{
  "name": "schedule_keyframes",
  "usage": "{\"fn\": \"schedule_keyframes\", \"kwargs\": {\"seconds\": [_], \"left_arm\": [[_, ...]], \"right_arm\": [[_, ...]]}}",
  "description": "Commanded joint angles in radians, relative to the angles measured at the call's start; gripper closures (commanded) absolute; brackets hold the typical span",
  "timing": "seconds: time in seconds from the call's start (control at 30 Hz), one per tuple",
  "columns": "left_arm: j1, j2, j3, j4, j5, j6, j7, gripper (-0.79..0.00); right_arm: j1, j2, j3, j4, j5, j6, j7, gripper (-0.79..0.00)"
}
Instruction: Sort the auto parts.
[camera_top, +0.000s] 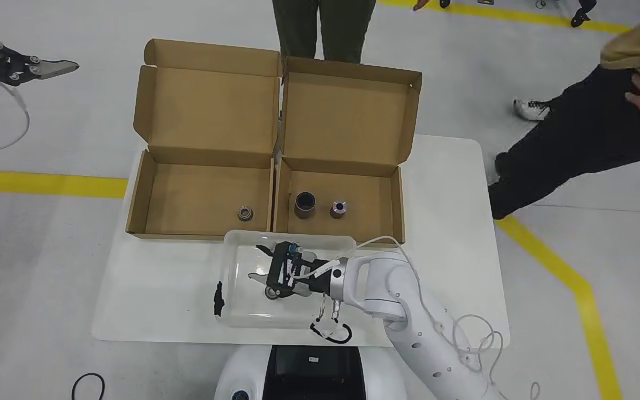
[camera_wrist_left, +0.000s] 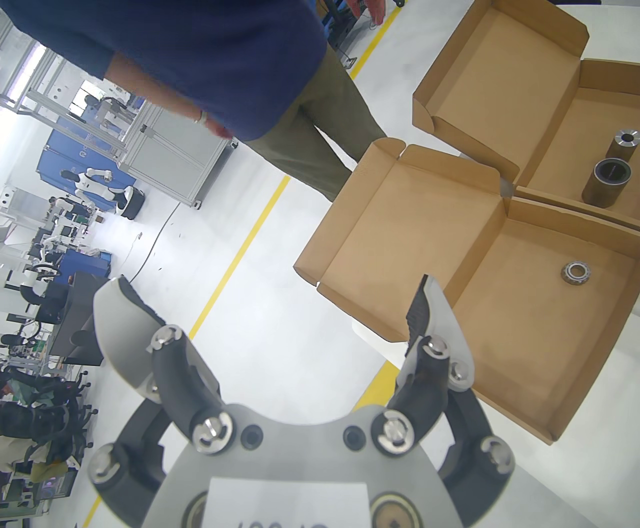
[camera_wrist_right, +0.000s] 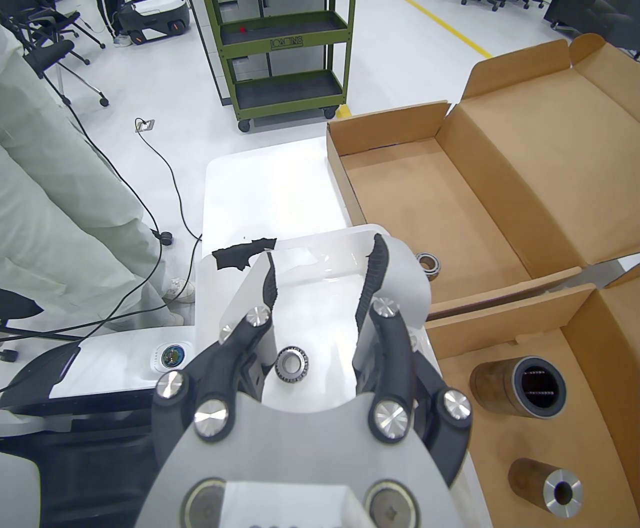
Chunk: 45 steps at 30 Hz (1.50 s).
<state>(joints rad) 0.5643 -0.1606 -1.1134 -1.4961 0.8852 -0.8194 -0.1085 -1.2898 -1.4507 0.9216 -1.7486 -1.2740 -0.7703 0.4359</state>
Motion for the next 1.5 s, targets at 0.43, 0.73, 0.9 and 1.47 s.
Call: {"fn": "schedule_keyframes", "kwargs": {"seconds": [0.43, 0.73, 0.9, 1.47], "left_arm": [[0.000, 0.000, 0.000, 0.000, 0.000, 0.000, 0.000, -0.785], [0.000, 0.000, 0.000, 0.000, 0.000, 0.000, 0.000, -0.785], [0.000, 0.000, 0.000, 0.000, 0.000, 0.000, 0.000, -0.785], [0.000, 0.000, 0.000, 0.000, 0.000, 0.000, 0.000, -0.785]], "right_arm": [[0.000, 0.000, 0.000, 0.000, 0.000, 0.000, 0.000, -0.345], [-0.013, 0.009, -0.012, 0.003, -0.039, 0.003, 0.007, -0.317], [-0.023, 0.020, -0.028, 0.028, -0.068, -0.009, 0.043, -0.326], [0.078, 0.009, -0.162, 0.199, -0.114, 0.045, 0.160, -0.339]]}}
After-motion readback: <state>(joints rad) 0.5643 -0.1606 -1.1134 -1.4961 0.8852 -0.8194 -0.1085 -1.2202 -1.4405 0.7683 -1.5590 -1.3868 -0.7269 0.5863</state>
